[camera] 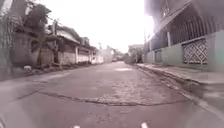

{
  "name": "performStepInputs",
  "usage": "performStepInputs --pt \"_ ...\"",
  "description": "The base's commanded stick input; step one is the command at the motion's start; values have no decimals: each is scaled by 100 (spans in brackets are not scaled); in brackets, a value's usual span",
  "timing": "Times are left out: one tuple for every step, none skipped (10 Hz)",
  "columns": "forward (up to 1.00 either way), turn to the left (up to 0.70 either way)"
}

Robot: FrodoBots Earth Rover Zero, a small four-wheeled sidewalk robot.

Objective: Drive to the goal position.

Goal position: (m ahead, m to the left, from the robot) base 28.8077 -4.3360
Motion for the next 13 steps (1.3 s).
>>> performStepInputs --pt "100 1" --pt "100 1" --pt "100 1" --pt "100 1" --pt "100 1" --pt "100 -21" --pt "100 -27" --pt "100 -7" --pt "100 1" --pt "100 1" --pt "100 1" --pt "100 1" --pt "100 1"
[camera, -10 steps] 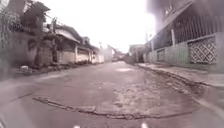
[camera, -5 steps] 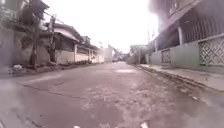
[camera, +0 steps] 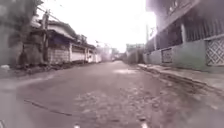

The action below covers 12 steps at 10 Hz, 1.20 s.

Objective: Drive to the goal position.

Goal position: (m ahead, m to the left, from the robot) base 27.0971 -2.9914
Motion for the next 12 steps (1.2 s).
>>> performStepInputs --pt "100 1" --pt "100 1" --pt "100 1" --pt "100 1" --pt "100 1" --pt "100 1" --pt "100 1" --pt "100 1" --pt "100 1" --pt "100 1" --pt "100 1" --pt "100 1"
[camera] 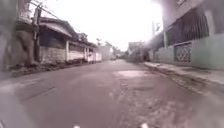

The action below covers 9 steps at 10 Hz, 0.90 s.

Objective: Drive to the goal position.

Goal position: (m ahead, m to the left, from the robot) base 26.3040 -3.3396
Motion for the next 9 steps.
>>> performStepInputs --pt "100 1" --pt "100 1" --pt "100 1" --pt "100 1" --pt "100 1" --pt "100 1" --pt "100 1" --pt "100 1" --pt "100 1"
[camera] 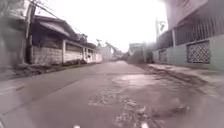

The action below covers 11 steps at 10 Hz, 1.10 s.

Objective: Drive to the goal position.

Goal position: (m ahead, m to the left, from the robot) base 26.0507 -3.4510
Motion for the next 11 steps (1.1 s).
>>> performStepInputs --pt "100 1" --pt "100 1" --pt "100 1" --pt "100 1" --pt "100 1" --pt "100 1" --pt "100 1" --pt "100 1" --pt "100 1" --pt "100 1" --pt "100 1"
